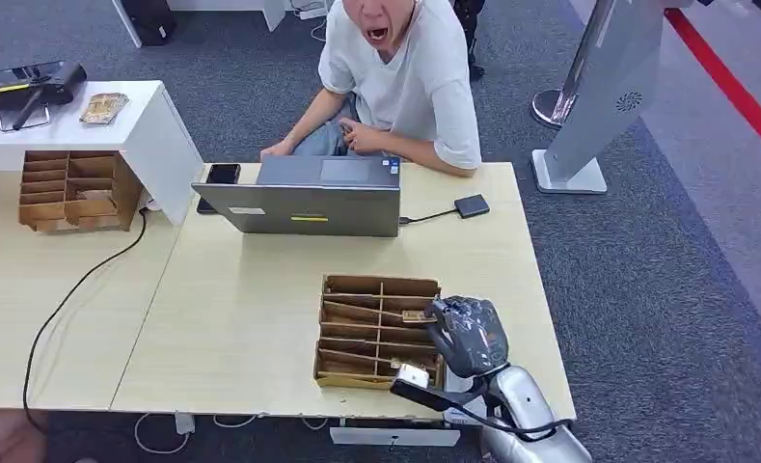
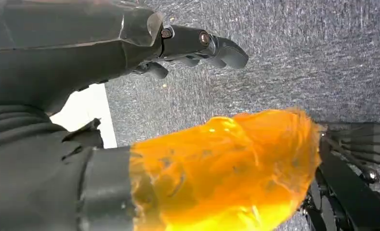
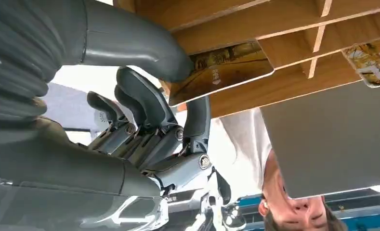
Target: Pass the card to the sensor for recognition and then transmit it.
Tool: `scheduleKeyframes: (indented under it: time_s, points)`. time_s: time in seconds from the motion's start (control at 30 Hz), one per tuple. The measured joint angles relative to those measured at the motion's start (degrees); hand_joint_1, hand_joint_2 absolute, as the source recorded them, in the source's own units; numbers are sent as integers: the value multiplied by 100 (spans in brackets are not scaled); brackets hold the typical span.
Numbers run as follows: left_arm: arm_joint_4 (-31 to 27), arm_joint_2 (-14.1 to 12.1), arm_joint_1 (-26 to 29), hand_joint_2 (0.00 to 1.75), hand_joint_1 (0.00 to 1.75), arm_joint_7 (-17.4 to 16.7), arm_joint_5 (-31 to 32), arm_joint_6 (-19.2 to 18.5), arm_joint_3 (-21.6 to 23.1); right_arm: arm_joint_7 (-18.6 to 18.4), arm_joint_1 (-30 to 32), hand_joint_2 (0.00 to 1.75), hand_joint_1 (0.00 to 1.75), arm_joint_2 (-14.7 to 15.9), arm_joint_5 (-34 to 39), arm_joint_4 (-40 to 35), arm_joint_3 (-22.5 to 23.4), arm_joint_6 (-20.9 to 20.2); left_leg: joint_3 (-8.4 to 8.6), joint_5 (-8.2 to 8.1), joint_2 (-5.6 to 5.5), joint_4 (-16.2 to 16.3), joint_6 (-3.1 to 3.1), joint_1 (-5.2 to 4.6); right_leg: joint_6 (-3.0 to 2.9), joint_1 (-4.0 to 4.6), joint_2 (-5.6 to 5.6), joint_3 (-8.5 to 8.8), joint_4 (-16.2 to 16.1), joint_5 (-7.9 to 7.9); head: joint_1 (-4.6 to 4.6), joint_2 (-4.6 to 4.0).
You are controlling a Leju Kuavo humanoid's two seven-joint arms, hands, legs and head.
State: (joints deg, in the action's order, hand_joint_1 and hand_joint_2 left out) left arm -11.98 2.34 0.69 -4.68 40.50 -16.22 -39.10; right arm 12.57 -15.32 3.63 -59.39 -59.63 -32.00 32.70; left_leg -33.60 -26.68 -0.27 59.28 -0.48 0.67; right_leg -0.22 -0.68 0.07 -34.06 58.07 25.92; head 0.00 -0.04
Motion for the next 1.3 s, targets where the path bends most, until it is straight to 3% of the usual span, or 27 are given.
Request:
scheduleKeyframes:
  time_s: [0.37,0.73,0.97,1.27,1.3]
  points:
    - [0,-15,7,0,0,2,94,9,-48,212,231,175,173,-42,79,-343,122,553,-2,0,0,0,-1,1,-1,0,1,-6,1,1,0,0]
    - [0,-11,11,0,0,2,223,15,-171,704,694,175,175,-319,59,-1441,667,564,-7,0,1,-1,-1,1,-2,0,0,-10,1,1,0,0]
    - [0,-11,10,0,0,9,308,13,-256,846,812,175,175,-444,59,-1760,879,564,-6,0,1,-1,0,1,-2,0,0,-9,1,1,0,0]
    - [0,-15,2,0,0,24,453,-22,-280,754,651,175,175,-531,175,-1781,909,564,-7,0,1,-1,-1,1,-2,0,1,-10,1,0,0,0]
    - [-8,4,1,0,0,178,563,110,-280,717,603,175,175,-538,203,-1762,907,564,-7,2,1,-1,-3,1,-1,0,1,-10,1,0,0,0]
